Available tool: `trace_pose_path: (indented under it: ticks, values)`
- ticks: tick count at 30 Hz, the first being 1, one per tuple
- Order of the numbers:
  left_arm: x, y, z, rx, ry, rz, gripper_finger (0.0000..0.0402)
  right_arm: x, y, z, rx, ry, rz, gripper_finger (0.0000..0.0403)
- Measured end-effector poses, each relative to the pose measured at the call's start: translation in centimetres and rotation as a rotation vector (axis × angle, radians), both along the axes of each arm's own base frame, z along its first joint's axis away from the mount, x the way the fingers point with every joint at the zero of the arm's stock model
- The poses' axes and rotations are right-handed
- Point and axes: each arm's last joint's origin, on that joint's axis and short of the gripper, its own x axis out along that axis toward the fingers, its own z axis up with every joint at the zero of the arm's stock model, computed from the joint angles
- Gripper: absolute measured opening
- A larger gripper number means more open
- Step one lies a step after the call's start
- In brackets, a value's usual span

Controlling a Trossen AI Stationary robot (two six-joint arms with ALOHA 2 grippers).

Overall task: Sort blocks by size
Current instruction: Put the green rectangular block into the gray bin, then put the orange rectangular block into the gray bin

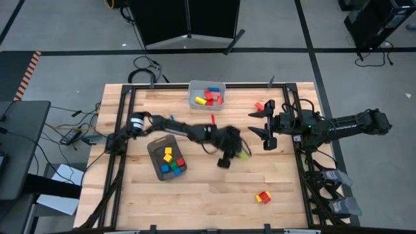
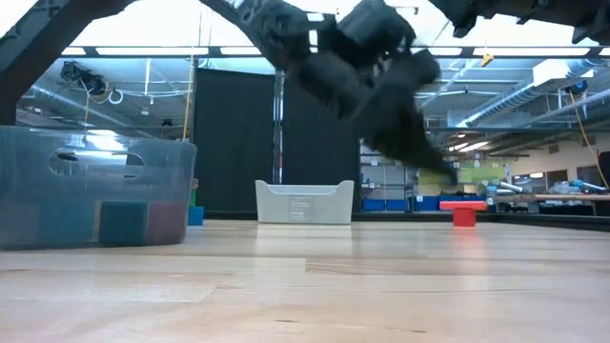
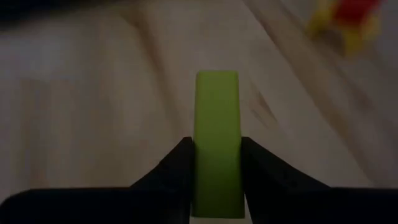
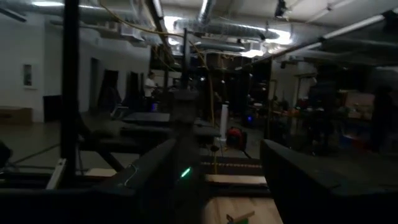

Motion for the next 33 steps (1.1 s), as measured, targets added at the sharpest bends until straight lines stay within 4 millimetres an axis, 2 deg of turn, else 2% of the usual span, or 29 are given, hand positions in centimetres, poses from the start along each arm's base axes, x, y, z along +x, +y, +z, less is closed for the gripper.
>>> trace_pose_path:
  ticks: [2, 6, 10, 15, 19, 22, 25, 29, 33]
  values:
    - [-0.6, 2.1, 1.5, 0.000, -0.032, 0.079, 0.0106, -0.1, 0.4, 0.1, -0.023, -0.011, 0.015, 0.0240]
    - [-3.0, 7.0, 2.6, 0.039, -0.030, 0.310, 0.0106, -0.4, 0.9, 0.4, -0.047, -0.032, 0.031, 0.0238]
    - [-5.8, 12.1, 5.5, 0.040, -0.082, 0.600, 0.0106, -0.5, 1.0, 0.5, -0.057, -0.033, 0.017, 0.0239]
    - [-8.9, 17.8, 5.0, -0.005, 0.002, 0.868, 0.0106, -0.5, 1.0, 0.5, -0.055, -0.031, 0.002, 0.0235]
    - [-10.7, 21.1, 4.3, -0.030, 0.059, 1.028, 0.0106, -0.5, 0.8, 0.5, -0.033, -0.026, -0.047, 0.0233]
    - [-11.7, 22.3, 3.5, -0.051, 0.109, 1.103, 0.0125, -0.2, 0.9, 0.3, -0.011, -0.014, -0.051, 0.0234]
    - [-11.8, 22.7, 3.8, -0.063, 0.087, 1.114, 0.0195, 0.1, 0.9, 0.0, 0.012, 0.002, -0.049, 0.0233]
    - [-11.3, 21.8, 3.8, -0.098, 0.093, 1.009, 0.0279, 0.6, 0.7, -0.8, 0.049, 0.083, -0.134, 0.0236]
    - [-10.5, 20.7, 4.7, -0.133, 0.039, 0.931, 0.0321, 1.3, 0.7, -1.2, 0.079, 0.248, -0.229, 0.0242]
